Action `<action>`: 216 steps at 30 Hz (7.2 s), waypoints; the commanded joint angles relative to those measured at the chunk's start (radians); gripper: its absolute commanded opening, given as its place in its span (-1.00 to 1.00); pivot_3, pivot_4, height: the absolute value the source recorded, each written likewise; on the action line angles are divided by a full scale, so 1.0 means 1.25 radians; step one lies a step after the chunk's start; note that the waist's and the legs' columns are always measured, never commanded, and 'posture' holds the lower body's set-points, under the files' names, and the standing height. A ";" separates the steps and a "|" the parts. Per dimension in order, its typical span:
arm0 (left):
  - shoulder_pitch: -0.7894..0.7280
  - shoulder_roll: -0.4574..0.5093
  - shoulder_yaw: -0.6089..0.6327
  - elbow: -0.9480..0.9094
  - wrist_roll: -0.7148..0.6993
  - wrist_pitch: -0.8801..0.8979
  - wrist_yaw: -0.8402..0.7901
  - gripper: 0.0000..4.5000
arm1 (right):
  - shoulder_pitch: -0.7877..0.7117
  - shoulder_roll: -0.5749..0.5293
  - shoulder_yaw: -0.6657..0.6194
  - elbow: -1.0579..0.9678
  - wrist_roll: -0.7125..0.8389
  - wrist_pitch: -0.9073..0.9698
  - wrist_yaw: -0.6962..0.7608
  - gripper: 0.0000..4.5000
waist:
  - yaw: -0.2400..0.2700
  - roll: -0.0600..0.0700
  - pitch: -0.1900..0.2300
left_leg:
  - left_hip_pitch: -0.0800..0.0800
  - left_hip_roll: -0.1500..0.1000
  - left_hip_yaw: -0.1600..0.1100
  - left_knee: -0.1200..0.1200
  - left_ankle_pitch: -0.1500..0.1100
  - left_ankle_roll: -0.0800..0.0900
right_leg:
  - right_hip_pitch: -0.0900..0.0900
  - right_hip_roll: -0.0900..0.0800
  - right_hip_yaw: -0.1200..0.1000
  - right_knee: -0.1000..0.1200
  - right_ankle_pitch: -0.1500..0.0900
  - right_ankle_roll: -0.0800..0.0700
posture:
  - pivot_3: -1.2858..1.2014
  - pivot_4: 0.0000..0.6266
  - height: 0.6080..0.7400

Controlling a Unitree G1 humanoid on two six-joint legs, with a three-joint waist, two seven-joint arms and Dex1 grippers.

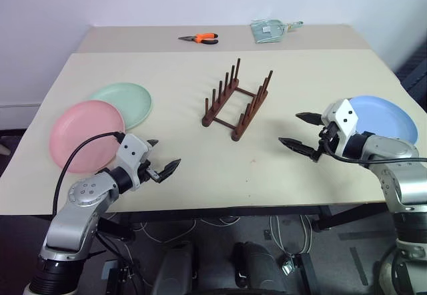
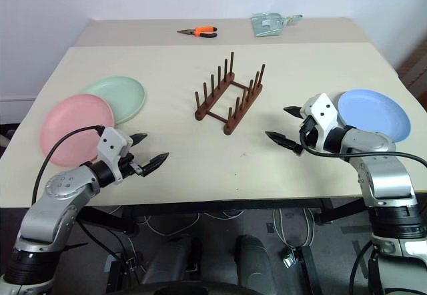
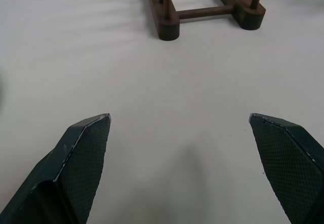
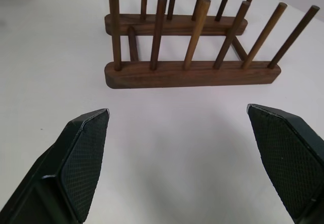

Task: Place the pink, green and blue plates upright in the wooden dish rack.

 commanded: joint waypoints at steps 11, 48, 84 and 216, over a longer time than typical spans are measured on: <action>-0.175 -0.202 -0.288 0.064 0.119 0.094 0.124 1.00 | 0.120 0.030 0.004 -0.222 0.058 0.105 -0.046 0.98 | 0.003 0.000 0.000 | 0.000 -0.001 0.000 0.001 0.000 0.000 | 0.001 0.000 0.000 0.000 0.000 0.000 | 0.03 -0.52 1.00; -0.506 -0.257 -0.357 0.582 0.173 -0.297 -0.278 -0.66 | 0.226 -0.038 -0.055 -0.235 0.061 0.073 -0.010 1.00 | 0.021 0.000 -0.001 | -0.003 0.000 -0.001 0.011 -0.003 0.005 | 0.003 0.000 -0.001 0.000 -0.001 0.000 | 0.03 -0.52 1.00; -0.428 -0.266 -0.406 0.383 0.314 0.064 -0.064 -0.60 | 0.097 -0.039 0.114 0.002 -0.231 0.022 -0.146 -0.97 | 0.020 0.001 -0.001 | -0.004 -0.001 0.000 0.013 -0.004 0.007 | 0.002 0.002 0.000 0.001 0.000 0.003 | 0.03 -0.52 1.00; -0.140 -0.009 -0.060 -0.112 -0.209 0.170 0.003 0.06 | -0.225 0.089 -0.262 -0.038 0.315 0.401 -0.287 -1.00 | -0.005 0.002 0.001 | -0.003 -0.002 0.001 -0.001 -0.001 0.001 | -0.002 -0.003 0.000 -0.001 -0.001 -0.001 | 0.03 -0.52 1.00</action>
